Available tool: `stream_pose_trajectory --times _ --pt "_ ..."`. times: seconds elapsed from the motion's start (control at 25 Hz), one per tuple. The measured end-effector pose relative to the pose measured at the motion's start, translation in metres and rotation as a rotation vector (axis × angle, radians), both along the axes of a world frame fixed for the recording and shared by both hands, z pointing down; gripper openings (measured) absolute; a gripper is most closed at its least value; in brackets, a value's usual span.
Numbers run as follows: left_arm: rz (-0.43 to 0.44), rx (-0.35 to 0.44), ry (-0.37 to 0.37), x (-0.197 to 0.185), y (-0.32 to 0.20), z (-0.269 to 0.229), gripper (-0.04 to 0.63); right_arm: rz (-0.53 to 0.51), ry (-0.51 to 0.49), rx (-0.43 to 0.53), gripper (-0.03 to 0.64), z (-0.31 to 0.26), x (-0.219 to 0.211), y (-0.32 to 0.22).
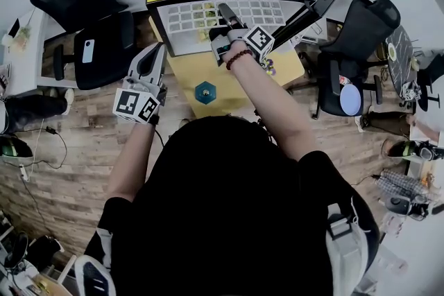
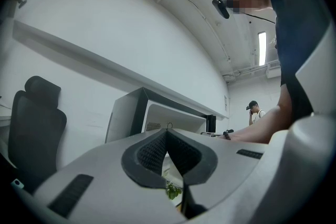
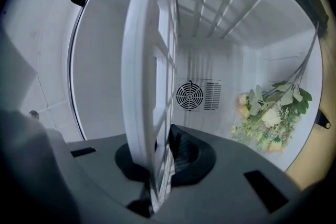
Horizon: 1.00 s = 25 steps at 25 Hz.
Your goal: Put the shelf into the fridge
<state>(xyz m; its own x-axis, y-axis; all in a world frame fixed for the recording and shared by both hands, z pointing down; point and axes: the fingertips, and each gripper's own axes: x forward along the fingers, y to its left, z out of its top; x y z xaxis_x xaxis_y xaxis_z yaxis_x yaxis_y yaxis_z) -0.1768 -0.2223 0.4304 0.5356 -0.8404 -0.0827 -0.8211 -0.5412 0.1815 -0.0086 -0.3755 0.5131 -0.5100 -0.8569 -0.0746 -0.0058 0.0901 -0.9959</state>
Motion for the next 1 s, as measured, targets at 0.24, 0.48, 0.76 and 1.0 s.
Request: stream_pose_trajectory --times 0.24,0.48,0.76,1.0 --pt "-0.004 0.0 -0.005 -0.002 -0.001 0.001 0.017 -0.005 0.004 0.019 0.041 0.001 -0.002 -0.01" --pt "-0.007 0.0 -0.01 -0.002 -0.006 0.0 0.017 -0.006 0.01 0.015 0.041 0.002 -0.003 -0.02" --pt "-0.008 -0.005 -0.014 -0.004 -0.007 0.002 0.017 -0.009 0.012 0.01 0.041 0.004 -0.006 -0.033" --pt "-0.014 -0.007 -0.017 -0.006 -0.004 0.0 0.017 -0.004 0.013 0.017 0.041 0.001 -0.007 -0.037"
